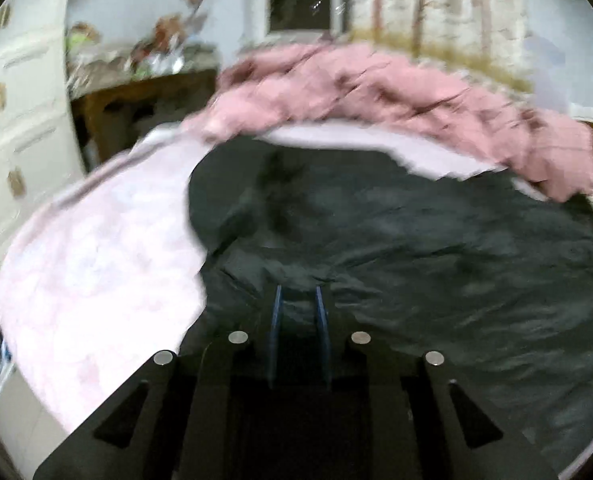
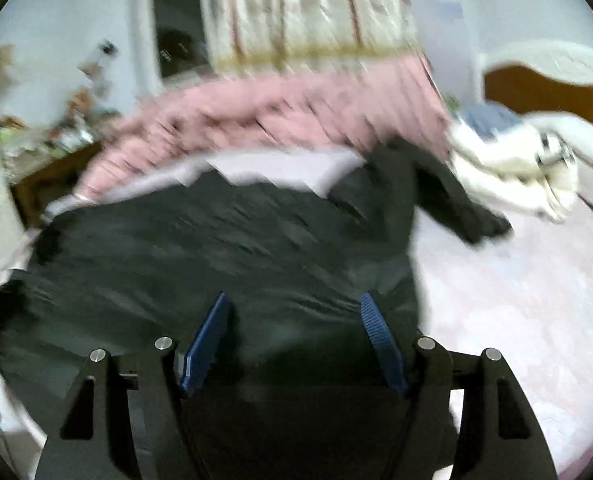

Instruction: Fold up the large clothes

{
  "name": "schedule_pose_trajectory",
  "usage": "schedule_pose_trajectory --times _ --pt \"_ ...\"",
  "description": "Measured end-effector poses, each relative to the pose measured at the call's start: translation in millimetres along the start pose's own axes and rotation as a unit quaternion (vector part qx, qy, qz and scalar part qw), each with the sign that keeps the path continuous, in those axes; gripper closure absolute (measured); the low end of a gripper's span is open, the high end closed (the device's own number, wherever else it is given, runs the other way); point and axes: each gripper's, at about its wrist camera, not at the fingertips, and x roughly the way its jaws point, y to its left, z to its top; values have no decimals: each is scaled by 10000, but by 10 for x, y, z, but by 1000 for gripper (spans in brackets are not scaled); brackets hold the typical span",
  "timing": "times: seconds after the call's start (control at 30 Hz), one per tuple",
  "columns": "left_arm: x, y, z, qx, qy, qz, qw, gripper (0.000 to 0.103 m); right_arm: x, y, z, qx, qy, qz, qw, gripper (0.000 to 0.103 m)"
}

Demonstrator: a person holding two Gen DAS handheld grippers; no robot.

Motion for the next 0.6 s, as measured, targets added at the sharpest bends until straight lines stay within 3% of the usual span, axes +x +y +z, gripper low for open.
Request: schedule_pose_trajectory --times 0.07,0.13,0.23,0.27,0.3,0.37,0.43,0.53,0.6 --pt "181 162 -103 -222 333 63 9992 87 190 -124 -88 111 303 23 9995 33" --pt "234 272 -211 -360 399 -101 9985 86 243 -230 -169 356 441 299 9979 33" --pt "0 393 -278 -440 -7 -328 9985 86 -61 -240 -190 171 -99 236 9995 33" --pt "-136 455 -284 -456 -245 -426 9978 80 -165 -260 -180 134 -326 257 9990 33" --pt "-253 487 -273 -474 -441 -476 9968 73 -325 -316 -172 128 -656 271 9974 31" --pt "-472 613 -238 -574 -816 -501 9937 23 -553 -446 -154 219 -1061 240 9938 23" --pt "-549 714 -173 -634 -902 -443 9929 4 -685 -636 -124 379 -1187 340 9916 21" --pt "-444 751 -156 -581 -619 -438 9954 11 -630 -894 -115 722 -863 587 9919 21" --pt "-346 702 -187 -516 -285 -930 9939 24 -593 -1000 -149 865 -764 787 9902 26"
